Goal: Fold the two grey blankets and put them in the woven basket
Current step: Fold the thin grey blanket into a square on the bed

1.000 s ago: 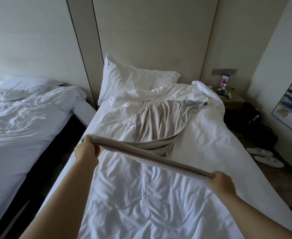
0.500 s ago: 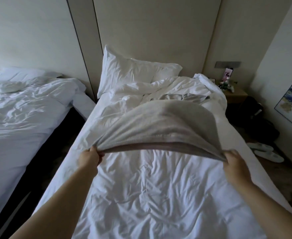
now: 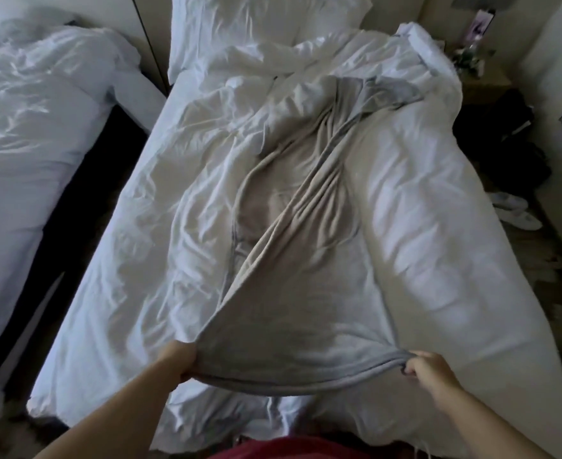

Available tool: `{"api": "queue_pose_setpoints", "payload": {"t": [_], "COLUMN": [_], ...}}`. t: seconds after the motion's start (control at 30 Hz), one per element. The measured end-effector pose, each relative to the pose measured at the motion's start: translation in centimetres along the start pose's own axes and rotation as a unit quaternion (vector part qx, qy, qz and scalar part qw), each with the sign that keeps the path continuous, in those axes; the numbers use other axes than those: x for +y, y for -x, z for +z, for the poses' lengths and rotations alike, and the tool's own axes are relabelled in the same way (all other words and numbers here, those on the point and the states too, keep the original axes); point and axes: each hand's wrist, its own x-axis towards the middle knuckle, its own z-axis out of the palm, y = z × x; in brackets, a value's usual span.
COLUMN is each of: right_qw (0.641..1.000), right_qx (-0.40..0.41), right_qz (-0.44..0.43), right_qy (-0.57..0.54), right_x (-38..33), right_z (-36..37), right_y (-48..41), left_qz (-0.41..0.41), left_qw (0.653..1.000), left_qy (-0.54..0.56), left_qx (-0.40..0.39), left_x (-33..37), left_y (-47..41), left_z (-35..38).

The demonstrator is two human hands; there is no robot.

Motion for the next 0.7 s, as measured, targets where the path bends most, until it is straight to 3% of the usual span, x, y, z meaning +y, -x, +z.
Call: {"api": "queue_pose_setpoints", "payload": {"t": [0.13,0.23,0.3,0.4,0.5,0.53,0.6,0.7], "right_qw": [0.987,0.980,0.975,0.973,0.970,0.969,0.975,0.961], "right_qx": [0.013,0.015,-0.031,-0.065,-0.100,-0.118,-0.123,0.010], "right_qz": [0.062,0.095,0.141,0.191,0.205,0.195,0.136,-0.090], "right_qy": [-0.149,-0.176,-0.169,-0.114,-0.089,-0.091,-0.128,-0.261], "right_x": [-1.2,-1.7,-1.9,-2.4,-4.6,-6.3,-11.3,-19.1], "right_z": [-0.2,-0.4,-0.5,-0.7,-1.5,-1.9,-3.5,-7.5], "right_y": [-1.2,-1.8,-1.7,-1.0,-0.5,-0.5,-0.4,-0.5], "left_qz": [0.071,0.059,0.035,-0.034,-0.090,-0.074,0.041,0.220], "left_qw": [0.992,0.997,0.992,0.989,0.985,0.982,0.981,0.925], "left_qy": [-0.106,0.026,0.115,0.137,0.019,0.006,0.077,0.295], "left_qx": [0.026,0.039,0.046,-0.036,-0.146,-0.172,-0.174,-0.095], "left_x": [2.1,3.7,4.7,5.7,7.3,8.8,13.2,20.1], "left_y": [0.4,0.5,0.7,1.8,2.7,3.0,3.9,5.3], "left_z": [0.0,0.4,0.4,-0.3,-1.3,-1.6,-2.1,-3.9]}}
